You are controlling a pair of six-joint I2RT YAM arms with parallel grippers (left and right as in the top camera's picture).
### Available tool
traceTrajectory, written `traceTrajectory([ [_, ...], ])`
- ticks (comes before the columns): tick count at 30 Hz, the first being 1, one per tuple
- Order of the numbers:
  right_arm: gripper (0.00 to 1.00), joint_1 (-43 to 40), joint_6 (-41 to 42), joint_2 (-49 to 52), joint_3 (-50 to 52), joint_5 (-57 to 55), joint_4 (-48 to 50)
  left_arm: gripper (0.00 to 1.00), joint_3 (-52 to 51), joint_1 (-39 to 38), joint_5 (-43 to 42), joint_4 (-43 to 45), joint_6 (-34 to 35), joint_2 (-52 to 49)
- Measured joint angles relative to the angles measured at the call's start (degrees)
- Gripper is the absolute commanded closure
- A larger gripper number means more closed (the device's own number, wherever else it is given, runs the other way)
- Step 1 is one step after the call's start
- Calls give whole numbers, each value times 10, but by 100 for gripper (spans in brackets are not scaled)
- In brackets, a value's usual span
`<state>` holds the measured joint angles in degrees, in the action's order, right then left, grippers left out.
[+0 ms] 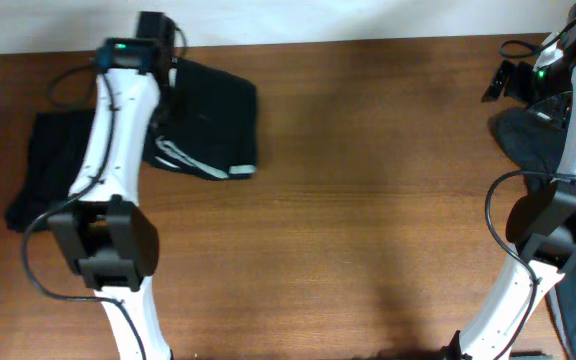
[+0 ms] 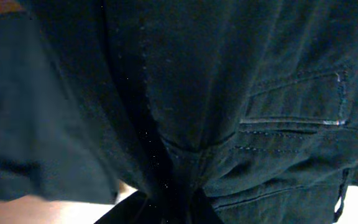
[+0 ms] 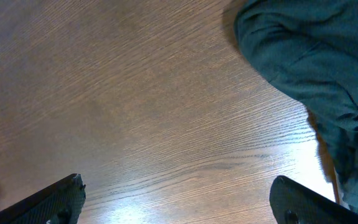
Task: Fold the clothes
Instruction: 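Drag the folded trousers left onto the dark garment with the left gripper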
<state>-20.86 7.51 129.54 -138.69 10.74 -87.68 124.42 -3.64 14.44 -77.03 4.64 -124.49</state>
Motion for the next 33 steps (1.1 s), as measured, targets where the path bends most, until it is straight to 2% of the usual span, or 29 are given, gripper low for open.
traceTrajectory([
  [13, 1, 0, 0, 0, 0, 0, 0, 100, 0, 90, 62, 25, -62, 1],
  [25, 1, 0, 0, 0, 0, 0, 0, 100, 0, 140, 187, 40, -96, 1],
  [33, 1, 0, 0, 0, 0, 0, 0, 100, 0, 176, 197, 54, -111, 1],
])
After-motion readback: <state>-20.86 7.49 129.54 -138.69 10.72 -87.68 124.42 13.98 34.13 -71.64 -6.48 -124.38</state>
